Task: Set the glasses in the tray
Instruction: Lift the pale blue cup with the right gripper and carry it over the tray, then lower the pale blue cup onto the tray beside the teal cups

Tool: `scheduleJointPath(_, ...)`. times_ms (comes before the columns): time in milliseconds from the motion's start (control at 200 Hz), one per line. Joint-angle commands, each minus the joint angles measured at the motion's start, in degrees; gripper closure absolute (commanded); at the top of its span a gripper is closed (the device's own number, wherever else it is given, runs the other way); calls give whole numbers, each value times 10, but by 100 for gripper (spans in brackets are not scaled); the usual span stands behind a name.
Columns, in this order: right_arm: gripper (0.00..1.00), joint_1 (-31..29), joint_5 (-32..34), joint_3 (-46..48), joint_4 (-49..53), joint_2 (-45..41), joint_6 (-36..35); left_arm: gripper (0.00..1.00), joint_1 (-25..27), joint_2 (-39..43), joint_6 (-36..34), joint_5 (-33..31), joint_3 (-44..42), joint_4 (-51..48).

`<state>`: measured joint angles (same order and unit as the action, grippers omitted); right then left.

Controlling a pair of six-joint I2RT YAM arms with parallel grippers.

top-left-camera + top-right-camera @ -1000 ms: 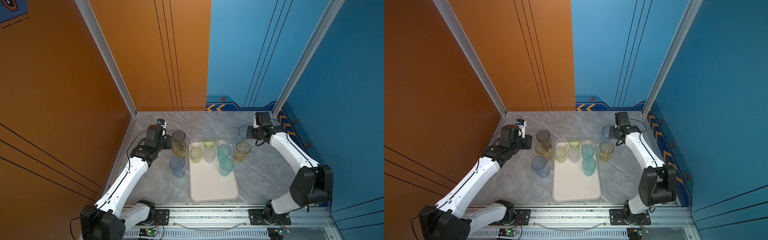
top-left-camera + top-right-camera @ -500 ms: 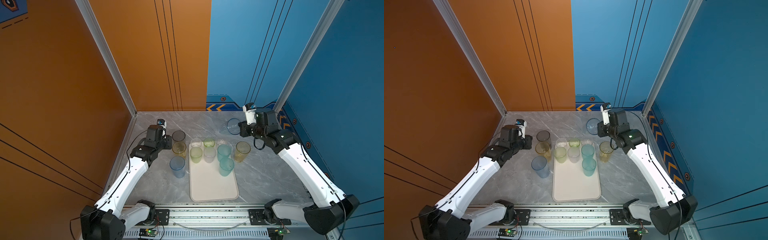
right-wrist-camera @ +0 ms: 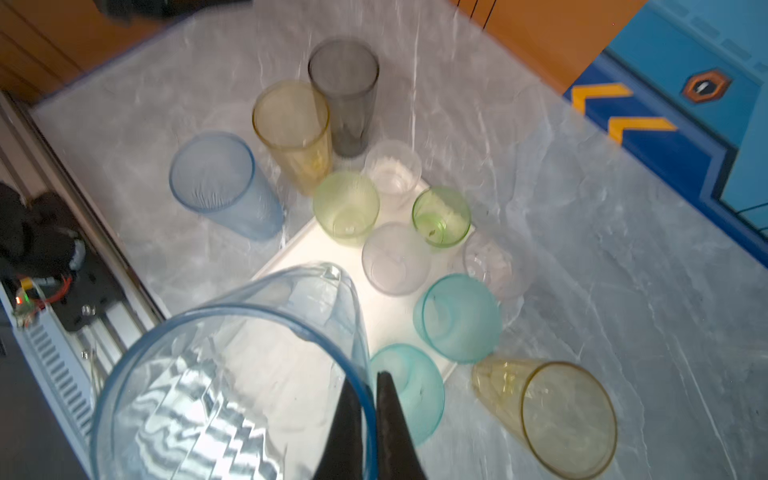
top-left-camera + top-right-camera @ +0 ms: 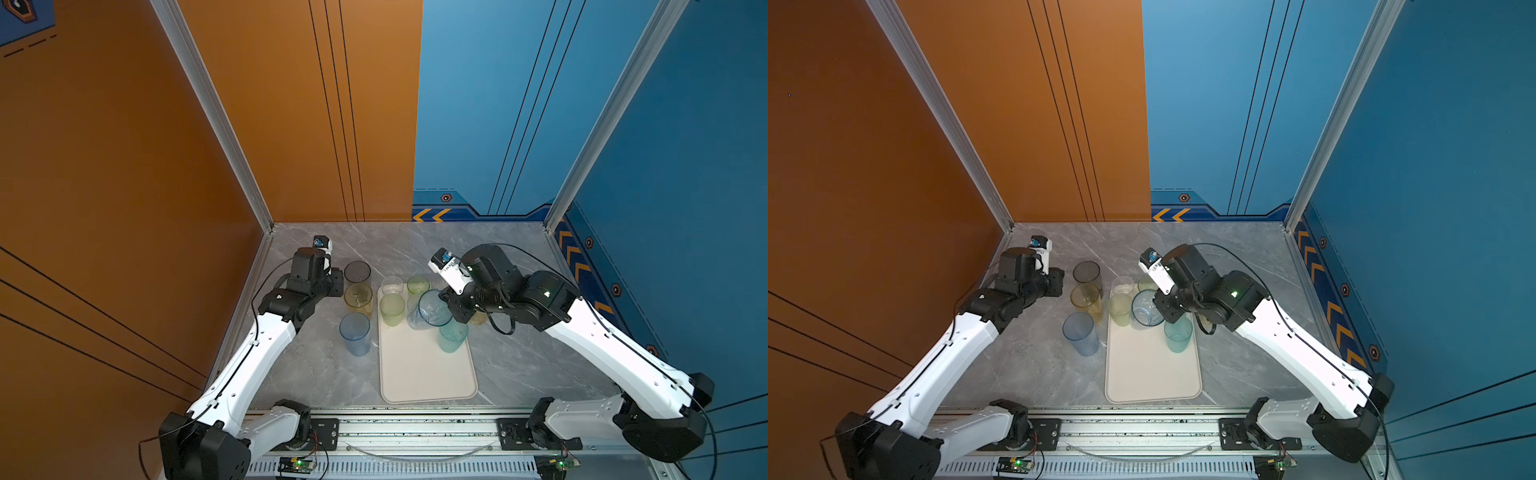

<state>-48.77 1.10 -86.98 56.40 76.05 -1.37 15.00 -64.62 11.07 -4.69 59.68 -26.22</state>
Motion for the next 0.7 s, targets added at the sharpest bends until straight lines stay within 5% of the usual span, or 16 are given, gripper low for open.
scheduleJointPath(0,100,-9,23,4,29,17,-2,71,0,-1,8,15,18,-9)
scheduleJointPath(696,100,6,32,87,-77,86,19,70,7,-21,7,19,23,-12)
